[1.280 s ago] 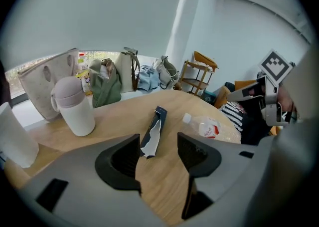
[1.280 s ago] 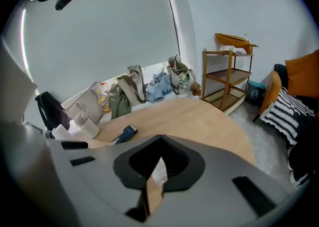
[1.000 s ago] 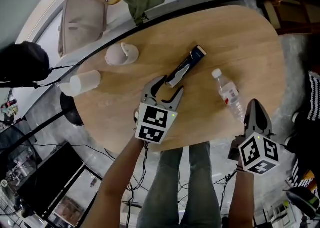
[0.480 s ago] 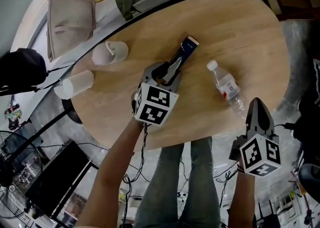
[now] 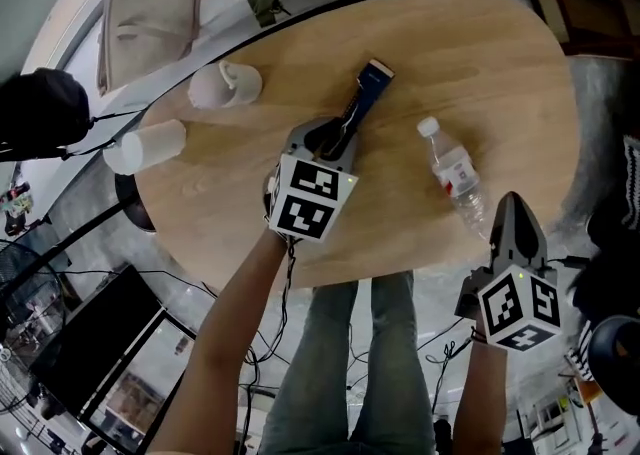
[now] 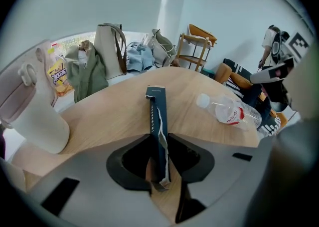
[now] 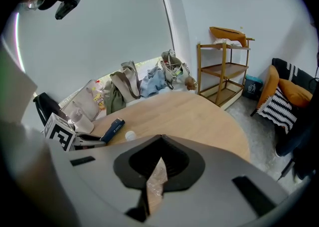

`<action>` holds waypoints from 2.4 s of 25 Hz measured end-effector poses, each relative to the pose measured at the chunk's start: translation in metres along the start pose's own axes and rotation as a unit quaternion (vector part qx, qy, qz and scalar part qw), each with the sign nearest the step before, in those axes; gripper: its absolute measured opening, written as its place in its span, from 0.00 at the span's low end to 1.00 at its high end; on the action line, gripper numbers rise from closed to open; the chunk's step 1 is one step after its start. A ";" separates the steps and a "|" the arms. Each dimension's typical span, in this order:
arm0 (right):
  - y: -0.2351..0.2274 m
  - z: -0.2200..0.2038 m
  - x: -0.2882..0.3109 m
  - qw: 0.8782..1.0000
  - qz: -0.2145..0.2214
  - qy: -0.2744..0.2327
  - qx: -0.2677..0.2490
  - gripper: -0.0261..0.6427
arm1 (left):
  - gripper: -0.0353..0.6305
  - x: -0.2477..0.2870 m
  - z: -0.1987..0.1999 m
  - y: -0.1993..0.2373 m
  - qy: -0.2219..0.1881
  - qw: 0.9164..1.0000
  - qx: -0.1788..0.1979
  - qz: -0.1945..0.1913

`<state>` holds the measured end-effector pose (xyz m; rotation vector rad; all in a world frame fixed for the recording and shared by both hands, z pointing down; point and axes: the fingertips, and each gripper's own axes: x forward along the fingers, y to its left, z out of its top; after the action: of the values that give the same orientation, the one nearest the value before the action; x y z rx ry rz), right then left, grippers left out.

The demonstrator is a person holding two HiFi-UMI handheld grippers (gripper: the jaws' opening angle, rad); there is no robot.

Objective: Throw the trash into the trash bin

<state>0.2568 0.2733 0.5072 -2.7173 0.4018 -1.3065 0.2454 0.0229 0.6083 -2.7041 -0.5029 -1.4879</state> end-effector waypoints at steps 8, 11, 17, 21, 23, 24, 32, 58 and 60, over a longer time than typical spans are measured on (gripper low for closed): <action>0.014 0.012 -0.008 0.999 0.031 -0.009 -0.037 0.05 | 0.22 -0.035 -0.011 -0.005 -0.029 0.998 -0.051 0.022; 0.030 0.013 -0.012 0.997 0.052 -0.006 -0.059 0.05 | 0.22 -0.057 -0.017 -0.005 -0.043 0.995 -0.077 0.036; 0.082 0.023 -0.021 0.987 0.111 -0.007 -0.115 0.05 | 0.22 -0.115 -0.040 0.002 -0.071 0.985 -0.138 0.077; 0.137 0.027 -0.027 0.972 0.163 -0.003 -0.167 0.05 | 0.22 -0.164 -0.066 0.011 -0.093 0.970 -0.192 0.116; 0.169 0.020 -0.034 0.963 0.187 0.002 -0.193 0.05 | 0.22 -0.191 -0.085 0.016 -0.102 0.962 -0.218 0.133; 0.185 0.016 -0.038 0.958 0.199 0.005 -0.207 0.05 | 0.22 -0.205 -0.096 0.019 -0.106 0.957 -0.231 0.142; 0.313 -0.043 -0.066 0.908 0.295 0.024 -0.295 0.05 | 0.22 -0.296 -0.211 0.038 -0.130 0.903 -0.341 0.227; 0.489 -0.294 -0.096 0.801 0.368 0.104 -0.460 0.05 | 0.22 -0.323 -0.580 0.017 -0.094 0.752 -0.569 0.319; 0.491 -0.294 -0.088 0.806 0.357 0.110 -0.460 0.05 | 0.22 -0.317 -0.586 0.023 -0.089 0.749 -0.577 0.312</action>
<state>-0.1187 -0.1663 0.5263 -2.4019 2.3277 -1.3552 -0.3861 -0.1816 0.6706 -3.0928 1.7594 -1.5387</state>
